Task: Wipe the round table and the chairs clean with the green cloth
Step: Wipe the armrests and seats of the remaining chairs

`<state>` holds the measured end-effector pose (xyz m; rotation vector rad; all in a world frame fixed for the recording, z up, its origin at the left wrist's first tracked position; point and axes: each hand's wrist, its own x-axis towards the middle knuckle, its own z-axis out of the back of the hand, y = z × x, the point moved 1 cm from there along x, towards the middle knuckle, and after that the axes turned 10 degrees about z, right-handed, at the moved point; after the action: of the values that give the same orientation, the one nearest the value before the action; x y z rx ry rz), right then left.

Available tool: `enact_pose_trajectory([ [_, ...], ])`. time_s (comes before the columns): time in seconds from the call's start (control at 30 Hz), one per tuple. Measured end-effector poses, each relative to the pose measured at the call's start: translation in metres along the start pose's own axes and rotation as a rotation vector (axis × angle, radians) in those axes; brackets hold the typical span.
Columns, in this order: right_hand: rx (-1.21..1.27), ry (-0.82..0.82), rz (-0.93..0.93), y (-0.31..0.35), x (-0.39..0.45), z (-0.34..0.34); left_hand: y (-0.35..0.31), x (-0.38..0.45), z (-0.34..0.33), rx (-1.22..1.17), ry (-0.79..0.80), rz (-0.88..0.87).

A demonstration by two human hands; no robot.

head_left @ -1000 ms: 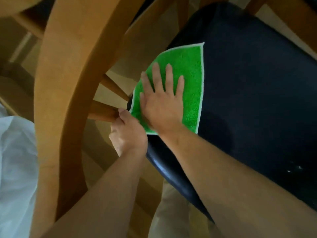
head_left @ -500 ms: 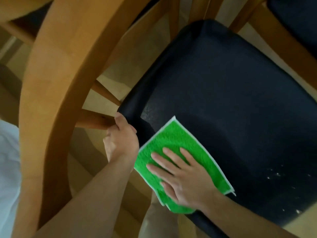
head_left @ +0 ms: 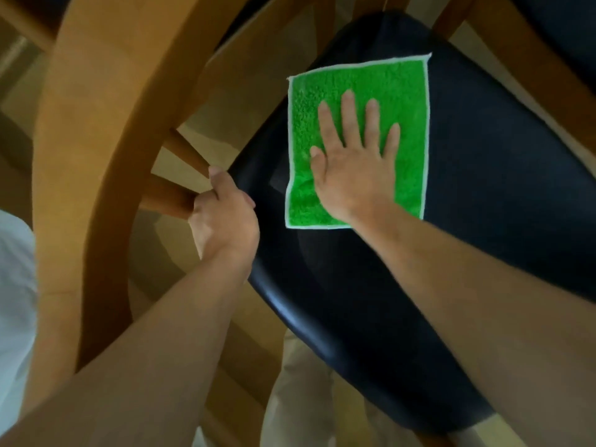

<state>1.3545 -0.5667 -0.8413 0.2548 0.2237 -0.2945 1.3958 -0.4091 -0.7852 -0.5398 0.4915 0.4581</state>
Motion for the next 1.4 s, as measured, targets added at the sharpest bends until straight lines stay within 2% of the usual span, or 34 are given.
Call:
enact_pose_trajectory([
  [0.07, 0.034, 0.023, 0.011, 0.036, -0.027, -0.013, 0.004, -0.002, -0.002, 0.106, 0.056, -0.042],
  [0.2, 0.06, 0.097, 0.311, 0.071, -0.102, -0.038, 0.008, -0.013, -0.004, 0.213, 0.223, -0.105],
  [0.27, 0.046, 0.13, 0.415, 0.068, -0.141, -0.046, 0.01, -0.016, -0.008, 0.278, 0.308, -0.066],
  [0.4, -0.018, 0.2, 0.435, 0.046, -0.198, -0.047, 0.02, -0.038, -0.026, 0.416, 0.559, -0.001],
  [0.5, -0.017, 0.169, 0.4, 0.001, -0.204, -0.04, 0.018, -0.058, -0.047, 0.311, 0.63, -0.019],
  [0.6, -0.018, 0.133, 0.274, -0.058, -0.195, -0.025, -0.002, -0.082, -0.077, 0.168, 0.728, -0.068],
  [0.7, -0.027, 0.088, 0.139, -0.121, -0.184, -0.012, -0.031, -0.108, -0.099, 0.182, 0.803, -0.269],
  [0.77, -0.03, 0.04, -0.082, -0.168, -0.18, -0.003, -0.047, -0.12, -0.107, 0.214, 0.825, -0.355],
  [0.87, 0.118, -0.052, -0.572, -0.211, -0.186, 0.002, -0.056, -0.124, -0.108, 0.245, 0.787, -0.427],
  [0.93, 0.167, -0.152, -0.795, -0.2, -0.187, -0.006, -0.05, -0.12, -0.106, 0.241, 0.764, -0.426],
  [1.03, 0.193, -0.222, -0.954, -0.142, -0.193, -0.021, -0.034, -0.115, -0.101, 0.245, 0.751, -0.351],
  [1.23, 0.36, -0.096, -1.107, 0.017, -0.239, -0.048, -0.01, -0.118, -0.099, 0.395, 0.766, -0.23],
  [1.33, 0.513, -0.015, -1.087, 0.013, -0.245, -0.058, -0.002, -0.12, -0.097, 0.468, 0.768, -0.223],
  [1.4, 0.506, -0.079, -1.14, -0.007, -0.236, -0.052, -0.002, -0.121, -0.098, 0.5, 0.774, -0.247],
])
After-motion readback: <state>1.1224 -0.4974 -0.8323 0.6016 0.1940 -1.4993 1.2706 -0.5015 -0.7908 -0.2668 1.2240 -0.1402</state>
